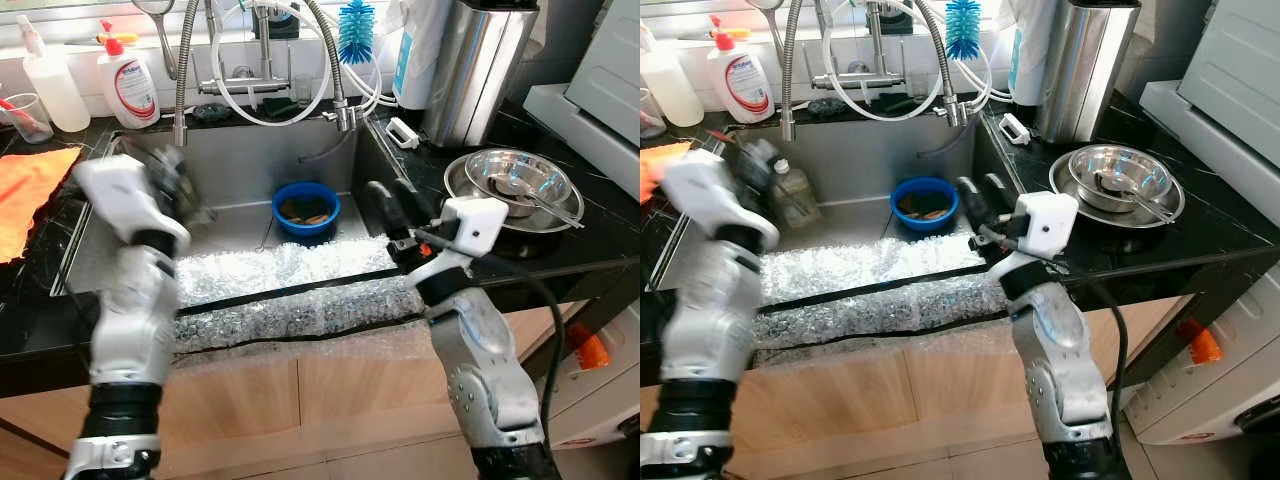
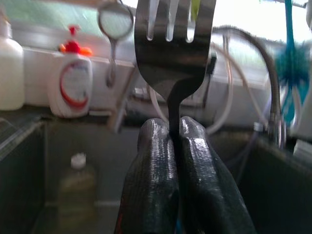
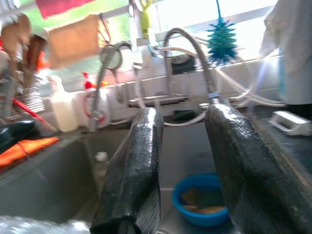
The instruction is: Kitchen organization
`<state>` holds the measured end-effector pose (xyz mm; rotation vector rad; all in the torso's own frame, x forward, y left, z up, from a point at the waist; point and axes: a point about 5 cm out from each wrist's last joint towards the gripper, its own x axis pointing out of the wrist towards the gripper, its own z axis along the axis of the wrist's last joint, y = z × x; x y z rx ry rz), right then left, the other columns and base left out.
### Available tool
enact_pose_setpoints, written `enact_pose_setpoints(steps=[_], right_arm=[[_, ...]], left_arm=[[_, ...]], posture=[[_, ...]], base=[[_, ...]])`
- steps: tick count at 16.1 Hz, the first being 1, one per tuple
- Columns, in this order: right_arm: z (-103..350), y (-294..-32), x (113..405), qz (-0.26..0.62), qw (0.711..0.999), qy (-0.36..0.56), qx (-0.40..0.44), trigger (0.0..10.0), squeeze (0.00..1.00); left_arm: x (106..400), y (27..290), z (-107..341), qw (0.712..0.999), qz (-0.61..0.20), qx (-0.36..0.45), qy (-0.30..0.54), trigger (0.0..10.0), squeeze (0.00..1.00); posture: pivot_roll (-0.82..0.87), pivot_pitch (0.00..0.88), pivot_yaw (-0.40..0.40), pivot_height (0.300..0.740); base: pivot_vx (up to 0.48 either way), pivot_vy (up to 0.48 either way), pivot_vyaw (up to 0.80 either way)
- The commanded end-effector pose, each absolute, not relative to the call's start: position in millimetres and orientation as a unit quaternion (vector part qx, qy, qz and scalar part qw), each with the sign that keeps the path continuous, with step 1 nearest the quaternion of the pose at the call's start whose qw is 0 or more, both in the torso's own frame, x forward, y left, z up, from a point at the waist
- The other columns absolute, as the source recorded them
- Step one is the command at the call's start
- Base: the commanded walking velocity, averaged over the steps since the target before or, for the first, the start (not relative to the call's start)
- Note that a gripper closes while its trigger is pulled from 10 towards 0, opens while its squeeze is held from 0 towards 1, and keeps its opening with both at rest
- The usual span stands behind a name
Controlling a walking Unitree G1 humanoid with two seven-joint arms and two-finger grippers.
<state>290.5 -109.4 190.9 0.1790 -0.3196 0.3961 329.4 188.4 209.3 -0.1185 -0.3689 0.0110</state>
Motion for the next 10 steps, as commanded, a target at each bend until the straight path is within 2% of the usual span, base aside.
enact_pose_setpoints(steps=[1, 2, 4, 10], right_arm=[[190, -111, 288, 0.183, 0.967, -0.166, 0.061, 10.0, 0.00], [187, -113, 287, 0.168, 0.970, -0.165, 0.056, 10.0, 0.00], [184, -115, 286, 0.157, 0.973, -0.165, 0.045, 10.0, 0.00], [180, -115, 287, 0.147, 0.975, -0.163, 0.033, 10.0, 0.00]], left_arm=[[330, 187, 208, 0.982, -0.002, 0.000, -0.189, 10.0, 0.00], [333, 183, 201, 0.983, -0.007, 0.037, -0.177, 10.0, 0.00], [339, 180, 190, 0.986, -0.008, 0.055, -0.156, 10.0, 0.00], [351, 185, 173, 0.993, 0.028, 0.049, -0.105, 10.0, 0.00]], posture=[[-0.01, 0.000, 0.025, 0.740], [-0.01, 0.000, 0.026, 0.740], [-0.01, 0.000, 0.029, 0.740], [-0.01, 0.000, 0.030, 0.740]], base=[[0.000, 0.000, 0.00], [0.000, 0.000, 0.00], [0.000, 0.000, 0.00], [0.000, 0.000, 0.00]])
